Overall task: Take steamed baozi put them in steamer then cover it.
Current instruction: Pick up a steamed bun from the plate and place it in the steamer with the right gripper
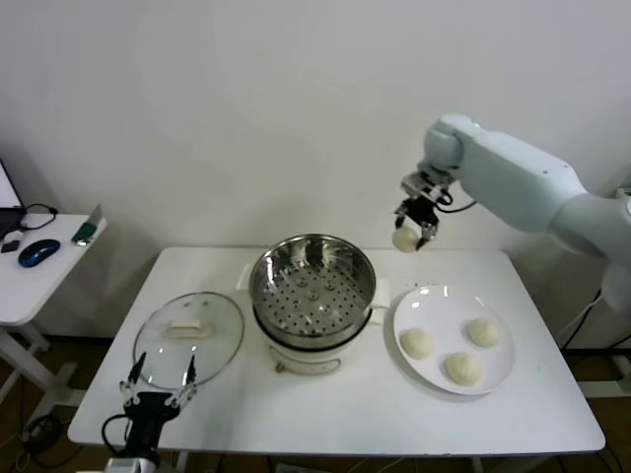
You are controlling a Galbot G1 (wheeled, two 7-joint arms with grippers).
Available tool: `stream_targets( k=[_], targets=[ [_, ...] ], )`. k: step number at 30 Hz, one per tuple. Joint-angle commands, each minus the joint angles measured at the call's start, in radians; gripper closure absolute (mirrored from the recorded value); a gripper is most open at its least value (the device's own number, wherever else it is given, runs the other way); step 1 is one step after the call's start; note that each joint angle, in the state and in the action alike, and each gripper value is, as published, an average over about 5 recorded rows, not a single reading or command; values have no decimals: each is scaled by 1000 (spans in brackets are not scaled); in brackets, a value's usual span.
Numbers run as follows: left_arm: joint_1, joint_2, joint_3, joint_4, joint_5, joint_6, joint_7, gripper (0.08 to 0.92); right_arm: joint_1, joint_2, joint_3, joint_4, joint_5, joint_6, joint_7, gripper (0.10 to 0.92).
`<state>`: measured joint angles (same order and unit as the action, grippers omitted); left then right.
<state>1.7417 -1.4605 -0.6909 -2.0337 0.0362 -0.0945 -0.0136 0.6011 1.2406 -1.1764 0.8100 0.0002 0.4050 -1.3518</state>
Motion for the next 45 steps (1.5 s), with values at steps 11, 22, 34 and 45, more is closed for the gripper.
stream_targets(
  k=[11,22,34,45],
  targets=[
    [2,18,-10,-7,-17,4,0,177,-130,301,92,-7,-448,275,67,372],
    [5,27,-15,-3,-28,3,2,177,-241,347,151,-59,-622,303,112,372],
    [-4,13,-4,1,-15,5,2,177,-290,360,146,-75,-661,307,133,372],
    [-1,14,-9,-2,-16,5,1,177,-286,356,153,-74,-646,299,140,213]
  ],
)
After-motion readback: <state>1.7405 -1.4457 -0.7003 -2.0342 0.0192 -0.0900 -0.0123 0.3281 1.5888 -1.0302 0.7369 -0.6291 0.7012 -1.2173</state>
